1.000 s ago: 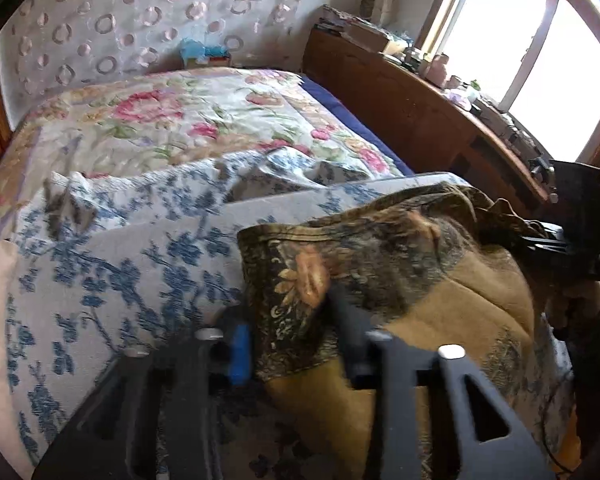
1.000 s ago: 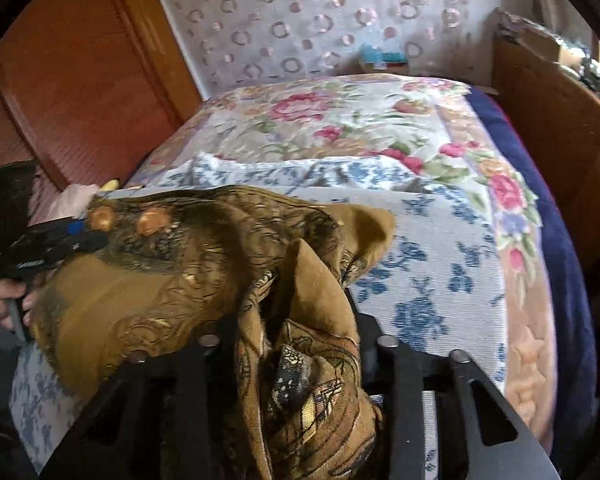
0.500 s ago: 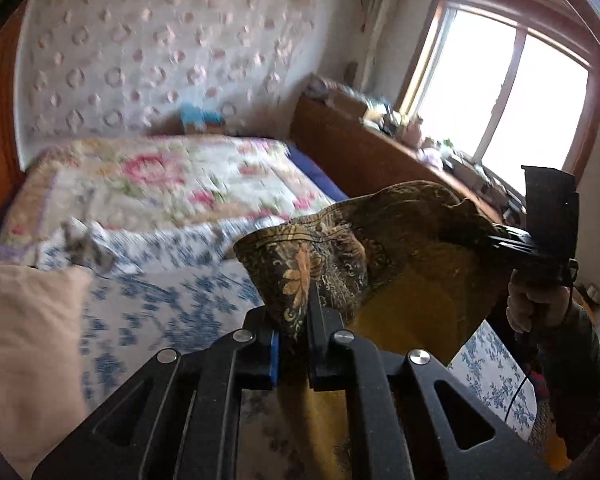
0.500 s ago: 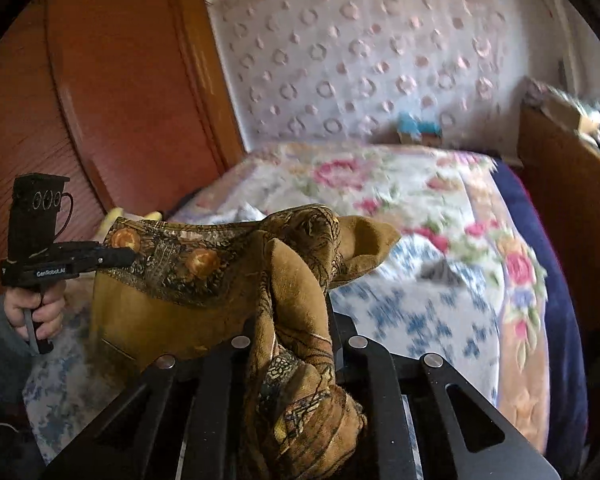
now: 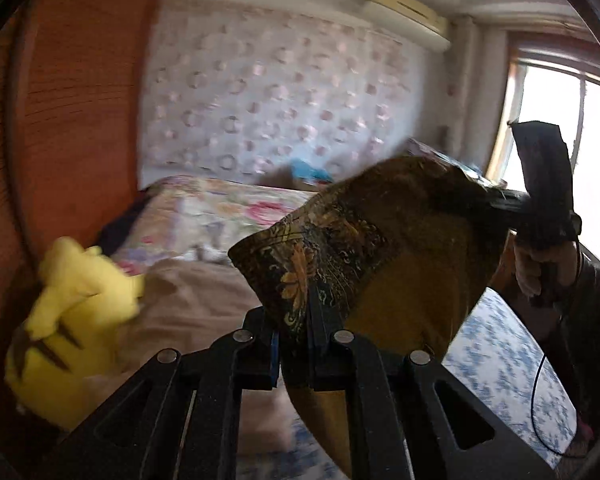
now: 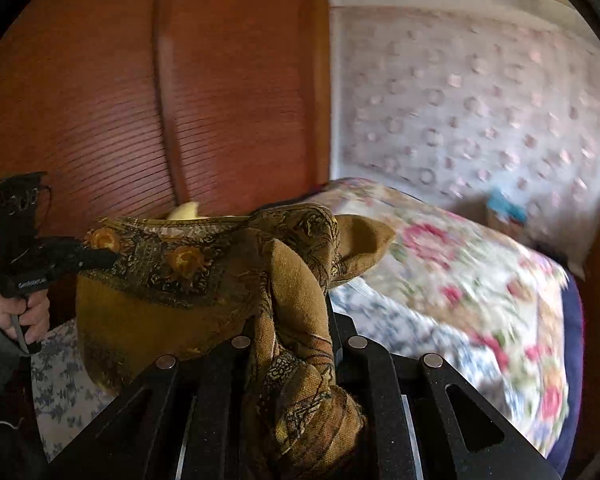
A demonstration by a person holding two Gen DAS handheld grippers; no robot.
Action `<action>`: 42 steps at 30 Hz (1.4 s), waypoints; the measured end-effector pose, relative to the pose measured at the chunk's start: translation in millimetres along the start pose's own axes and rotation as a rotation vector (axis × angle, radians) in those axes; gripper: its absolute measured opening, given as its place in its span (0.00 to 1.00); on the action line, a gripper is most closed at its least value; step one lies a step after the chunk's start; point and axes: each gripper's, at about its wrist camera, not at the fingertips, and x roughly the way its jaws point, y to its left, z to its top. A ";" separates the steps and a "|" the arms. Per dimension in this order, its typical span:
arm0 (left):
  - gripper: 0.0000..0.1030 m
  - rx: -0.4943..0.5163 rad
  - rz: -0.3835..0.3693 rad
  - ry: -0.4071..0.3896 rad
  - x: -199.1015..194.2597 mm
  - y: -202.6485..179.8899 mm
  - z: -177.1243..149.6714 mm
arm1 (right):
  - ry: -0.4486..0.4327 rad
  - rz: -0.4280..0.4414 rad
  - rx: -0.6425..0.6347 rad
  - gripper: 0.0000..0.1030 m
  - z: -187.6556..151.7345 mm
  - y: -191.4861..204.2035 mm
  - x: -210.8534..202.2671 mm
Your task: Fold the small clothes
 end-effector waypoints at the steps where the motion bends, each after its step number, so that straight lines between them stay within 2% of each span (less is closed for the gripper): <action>1: 0.10 -0.009 0.020 -0.003 -2.8 7.0 -3.4 | 0.004 0.016 -0.025 0.15 9.1 2.8 12.0; 9: 0.10 -0.119 0.173 0.030 0.2 66.1 -43.4 | 0.082 0.124 -0.238 0.15 76.9 49.4 127.2; 12: 0.10 -0.145 0.201 0.054 5.4 79.8 -58.2 | 0.114 0.147 -0.286 0.15 87.6 67.5 172.4; 16: 0.10 -0.153 0.224 0.082 10.1 85.7 -74.1 | 0.145 0.146 -0.298 0.15 96.6 81.0 219.4; 18: 0.10 -0.159 0.225 0.102 14.8 84.6 -78.5 | 0.161 0.130 -0.275 0.19 99.7 80.7 233.6; 19: 0.10 -0.159 0.227 0.108 16.8 85.5 -78.4 | 0.170 0.114 -0.256 0.21 101.0 78.9 239.7; 21: 0.10 -0.160 0.229 0.110 17.5 88.6 -80.0 | 0.176 0.071 -0.222 0.46 105.4 77.8 248.0; 23: 0.10 -0.160 0.231 0.108 17.2 85.7 -80.5 | 0.163 0.027 -0.168 0.56 106.6 68.1 248.9; 27: 0.10 -0.153 0.239 0.113 16.4 87.0 -78.2 | 0.076 -0.080 -0.108 0.57 100.9 83.0 216.4; 29: 0.10 -0.156 0.240 0.113 15.9 87.9 -78.0 | 0.053 -0.072 -0.078 0.57 96.2 83.7 208.2; 31: 0.12 -0.161 0.245 0.120 17.3 90.2 -78.5 | 0.041 -0.023 -0.047 0.57 89.0 85.4 202.6; 34: 0.20 -0.149 0.264 0.121 15.4 88.8 -77.8 | 0.086 0.072 -0.027 0.57 63.9 90.9 199.9; 36: 0.33 -0.135 0.273 0.115 11.6 88.1 -77.0 | 0.128 0.107 0.002 0.57 46.8 88.6 211.7; 37: 0.36 -0.132 0.271 0.107 9.2 88.1 -76.7 | 0.153 0.117 0.015 0.57 38.4 91.4 220.9; 40: 0.59 -0.120 0.241 0.081 -0.7 85.7 -74.0 | 0.202 0.105 0.034 0.57 18.2 96.3 246.5; 41: 0.74 -0.111 0.239 0.066 -5.5 83.4 -72.8 | 0.205 0.097 0.030 0.57 14.3 97.2 253.3; 42: 0.80 -0.105 0.239 0.050 -9.3 81.5 -71.6 | 0.199 0.094 0.038 0.57 11.1 97.8 260.5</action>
